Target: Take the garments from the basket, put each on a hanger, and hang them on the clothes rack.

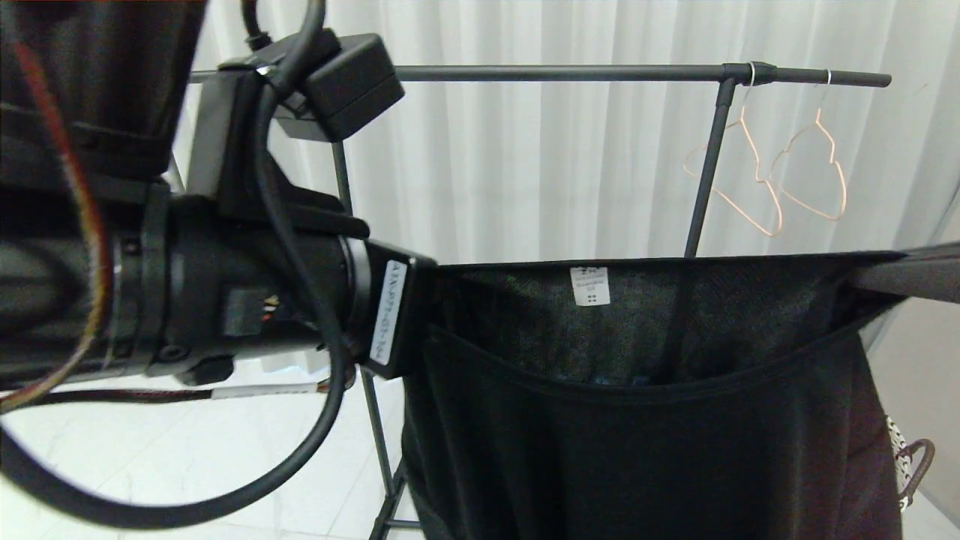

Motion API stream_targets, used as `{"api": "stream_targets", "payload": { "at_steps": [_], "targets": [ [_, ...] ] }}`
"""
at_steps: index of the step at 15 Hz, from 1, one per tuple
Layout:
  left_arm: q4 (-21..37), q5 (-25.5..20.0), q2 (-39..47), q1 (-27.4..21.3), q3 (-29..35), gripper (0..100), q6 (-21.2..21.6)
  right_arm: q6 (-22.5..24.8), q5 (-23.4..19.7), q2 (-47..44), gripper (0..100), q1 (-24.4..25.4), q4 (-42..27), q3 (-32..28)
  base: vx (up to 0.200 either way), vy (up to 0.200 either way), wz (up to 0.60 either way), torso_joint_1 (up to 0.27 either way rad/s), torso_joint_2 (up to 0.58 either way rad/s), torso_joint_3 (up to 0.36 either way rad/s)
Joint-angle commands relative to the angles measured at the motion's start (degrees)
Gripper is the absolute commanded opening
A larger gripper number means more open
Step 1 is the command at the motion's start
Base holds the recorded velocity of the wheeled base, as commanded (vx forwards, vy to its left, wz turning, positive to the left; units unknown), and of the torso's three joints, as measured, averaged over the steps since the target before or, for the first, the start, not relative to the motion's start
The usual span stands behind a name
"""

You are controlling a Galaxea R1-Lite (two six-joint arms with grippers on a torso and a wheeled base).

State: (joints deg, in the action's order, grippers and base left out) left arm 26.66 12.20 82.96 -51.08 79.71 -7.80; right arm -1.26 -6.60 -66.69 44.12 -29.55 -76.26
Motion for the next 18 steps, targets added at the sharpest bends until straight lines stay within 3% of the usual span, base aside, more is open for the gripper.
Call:
{"api": "stream_targets", "payload": {
  "at_steps": [1,3,4,6,14,16,18],
  "targets": [
    [0.1,-0.1,-7.0,-1.0,-5.0,0,-0.3,0.0,-1.1,-7.6,0,-1.9,4.9,-1.3,0.0,0.0,0.0,0.0,0.0,0.0],
    [0.1,-0.1,-8.4,-5.0,-5.2,0,-1.8,0.0,-1.8,-10.6,0,-1.8,9.0,-2.5,0.0,0.0,0.0,0.0,0.0,0.0],
    [0.1,0.1,-9.1,-9.7,-5.6,0,-3.5,-0.1,-3.2,-12.5,0,-1.8,11.7,-3.4,0.0,0.0,0.0,0.0,0.0,0.0],
    [0.1,0.3,-10.0,-13.3,-7.3,0,-3.8,-0.1,-4.7,-13.8,0,-0.9,12.5,-4.7,0.0,0.0,0.0,0.0,0.0,0.0],
    [0.1,1.1,-10.1,-13.4,-8.3,0,-3.8,-0.1,-4.6,-12.9,0,0.0,11.7,-5.3,0.0,0.0,0.0,0.0,0.0,0.0],
    [-0.6,2.2,-9.4,-12.8,-7.8,0,-3.7,-0.1,-4.4,-9.7,0,-0.4,6.3,-5.5,0.0,0.0,0.0,0.0,0.0,0.0],
    [-8.2,2.6,-5.1,-8.8,-4.8,0,-3.8,-0.2,-4.7,-4.8,0,-1.0,-1.7,-4.8,0.0,0.0,0.0,0.0,0.0,0.0]
  ]
}}
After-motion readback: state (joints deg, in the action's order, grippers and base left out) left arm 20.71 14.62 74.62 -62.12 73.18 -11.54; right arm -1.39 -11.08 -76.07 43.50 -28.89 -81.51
